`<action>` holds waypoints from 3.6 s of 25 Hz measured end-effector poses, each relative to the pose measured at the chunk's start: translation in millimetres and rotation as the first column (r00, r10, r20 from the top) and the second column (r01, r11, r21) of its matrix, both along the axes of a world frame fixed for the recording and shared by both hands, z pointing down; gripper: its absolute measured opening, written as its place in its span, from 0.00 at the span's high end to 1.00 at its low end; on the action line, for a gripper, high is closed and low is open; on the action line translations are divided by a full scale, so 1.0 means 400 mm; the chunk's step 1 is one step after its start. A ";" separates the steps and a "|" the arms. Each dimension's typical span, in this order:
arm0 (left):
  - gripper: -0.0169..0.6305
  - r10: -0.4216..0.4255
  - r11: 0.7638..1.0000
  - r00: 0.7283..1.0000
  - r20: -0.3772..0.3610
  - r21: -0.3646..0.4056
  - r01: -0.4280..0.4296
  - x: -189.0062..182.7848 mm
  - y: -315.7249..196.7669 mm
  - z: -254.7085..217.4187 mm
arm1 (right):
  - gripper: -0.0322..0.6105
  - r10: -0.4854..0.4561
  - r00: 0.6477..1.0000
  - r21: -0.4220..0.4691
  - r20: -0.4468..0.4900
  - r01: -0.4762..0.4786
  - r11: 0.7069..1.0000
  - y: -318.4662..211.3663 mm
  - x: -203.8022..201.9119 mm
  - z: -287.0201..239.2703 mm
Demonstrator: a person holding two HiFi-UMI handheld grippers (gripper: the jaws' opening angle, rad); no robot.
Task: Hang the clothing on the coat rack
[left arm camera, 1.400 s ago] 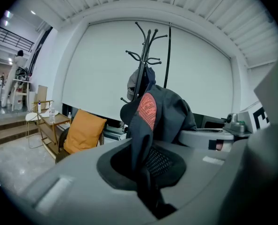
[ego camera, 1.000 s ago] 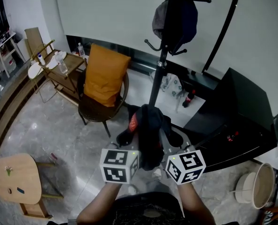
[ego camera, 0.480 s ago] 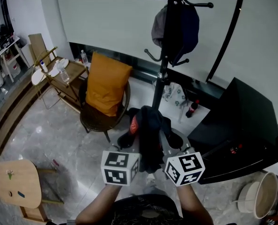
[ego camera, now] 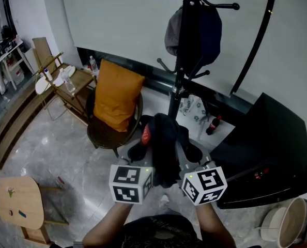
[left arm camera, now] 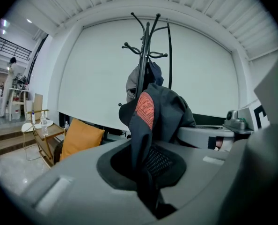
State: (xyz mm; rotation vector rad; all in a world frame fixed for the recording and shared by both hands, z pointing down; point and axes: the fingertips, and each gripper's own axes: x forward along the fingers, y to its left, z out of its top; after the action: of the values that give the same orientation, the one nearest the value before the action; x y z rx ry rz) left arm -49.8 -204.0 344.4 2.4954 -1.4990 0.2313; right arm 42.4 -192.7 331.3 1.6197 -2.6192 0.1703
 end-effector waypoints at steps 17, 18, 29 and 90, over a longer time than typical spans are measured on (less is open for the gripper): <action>0.93 -0.034 0.997 0.999 0.022 0.073 0.032 0.092 -0.136 -0.064 | 0.91 -0.056 0.998 0.064 0.018 0.055 0.996 -0.143 0.070 -0.059; 0.93 -0.038 0.996 0.999 0.023 0.075 0.036 0.096 -0.143 -0.067 | 0.91 -0.061 0.998 0.066 0.019 0.059 0.996 -0.151 0.074 -0.061; 0.93 -0.085 0.995 0.996 0.038 0.056 0.082 0.144 -0.226 -0.061 | 0.91 -0.114 0.993 0.063 0.036 0.111 0.992 -0.234 0.116 -0.060; 0.93 0.243 0.970 0.970 0.014 0.006 -0.243 0.188 -0.491 0.020 | 0.91 0.186 0.982 -0.040 0.024 -0.185 0.982 -0.469 0.112 0.036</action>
State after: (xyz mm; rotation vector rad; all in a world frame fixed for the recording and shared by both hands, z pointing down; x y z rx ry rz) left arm 25.6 -400.5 352.5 2.6863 -1.1971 0.2827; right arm 87.1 -380.1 345.5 1.8604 -2.4648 0.2508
